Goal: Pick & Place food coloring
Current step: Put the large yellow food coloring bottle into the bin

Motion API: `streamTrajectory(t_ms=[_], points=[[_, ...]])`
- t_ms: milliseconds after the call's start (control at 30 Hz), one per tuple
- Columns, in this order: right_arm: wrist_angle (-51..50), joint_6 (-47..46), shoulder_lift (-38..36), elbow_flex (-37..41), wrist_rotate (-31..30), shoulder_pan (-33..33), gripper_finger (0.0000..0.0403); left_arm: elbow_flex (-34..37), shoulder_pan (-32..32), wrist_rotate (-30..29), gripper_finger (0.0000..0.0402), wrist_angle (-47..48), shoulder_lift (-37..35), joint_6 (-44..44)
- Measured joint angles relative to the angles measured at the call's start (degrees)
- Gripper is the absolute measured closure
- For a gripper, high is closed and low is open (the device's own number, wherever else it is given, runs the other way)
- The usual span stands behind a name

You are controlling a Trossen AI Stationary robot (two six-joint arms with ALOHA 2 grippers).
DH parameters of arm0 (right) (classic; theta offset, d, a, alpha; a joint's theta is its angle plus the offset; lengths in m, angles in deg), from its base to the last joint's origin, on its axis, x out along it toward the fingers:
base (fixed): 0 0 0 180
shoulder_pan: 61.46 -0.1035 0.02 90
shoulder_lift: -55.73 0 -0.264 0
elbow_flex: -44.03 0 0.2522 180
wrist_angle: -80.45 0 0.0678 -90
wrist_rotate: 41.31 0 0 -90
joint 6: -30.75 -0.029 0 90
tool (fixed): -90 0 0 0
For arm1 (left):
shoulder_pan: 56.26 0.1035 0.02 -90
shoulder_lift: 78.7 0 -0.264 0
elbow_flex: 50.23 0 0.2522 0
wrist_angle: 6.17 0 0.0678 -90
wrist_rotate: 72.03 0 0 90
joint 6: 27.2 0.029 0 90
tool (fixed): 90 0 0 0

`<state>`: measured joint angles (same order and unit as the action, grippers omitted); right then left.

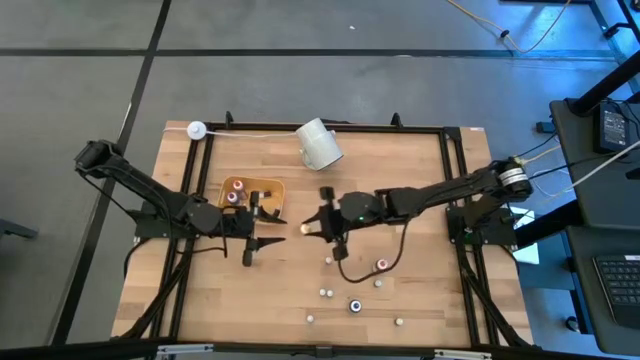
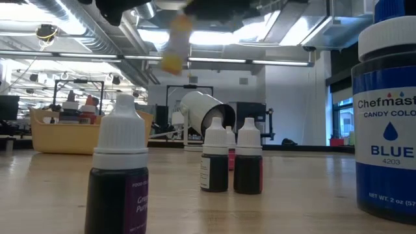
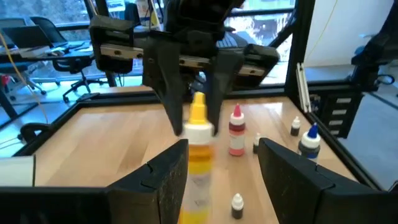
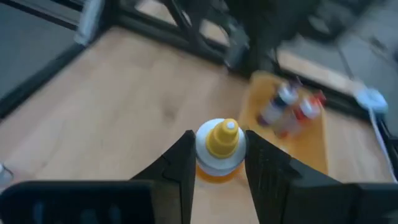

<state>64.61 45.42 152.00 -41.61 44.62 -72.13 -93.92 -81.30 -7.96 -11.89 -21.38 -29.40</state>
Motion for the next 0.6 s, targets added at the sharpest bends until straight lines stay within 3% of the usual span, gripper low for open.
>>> streamTrajectory(t_ms=[233,400,600], points=[[0.0,2.4,11.0,-9.0,10.3,-0.1,0.0289,0.0,0.0,-0.1,0.0208,0.0,-0.4,-2.2],[-0.4,2.3,19.3,-14.2,10.3,0.0,0.0289,0.0,0.0,-0.1,0.0212,0.0,-0.5,-2.6],[-1.7,0.6,24.3,-18.7,11.9,-0.2,0.0289,0.0,-0.1,0.9,0.021,0.8,-0.5,-2.6]])
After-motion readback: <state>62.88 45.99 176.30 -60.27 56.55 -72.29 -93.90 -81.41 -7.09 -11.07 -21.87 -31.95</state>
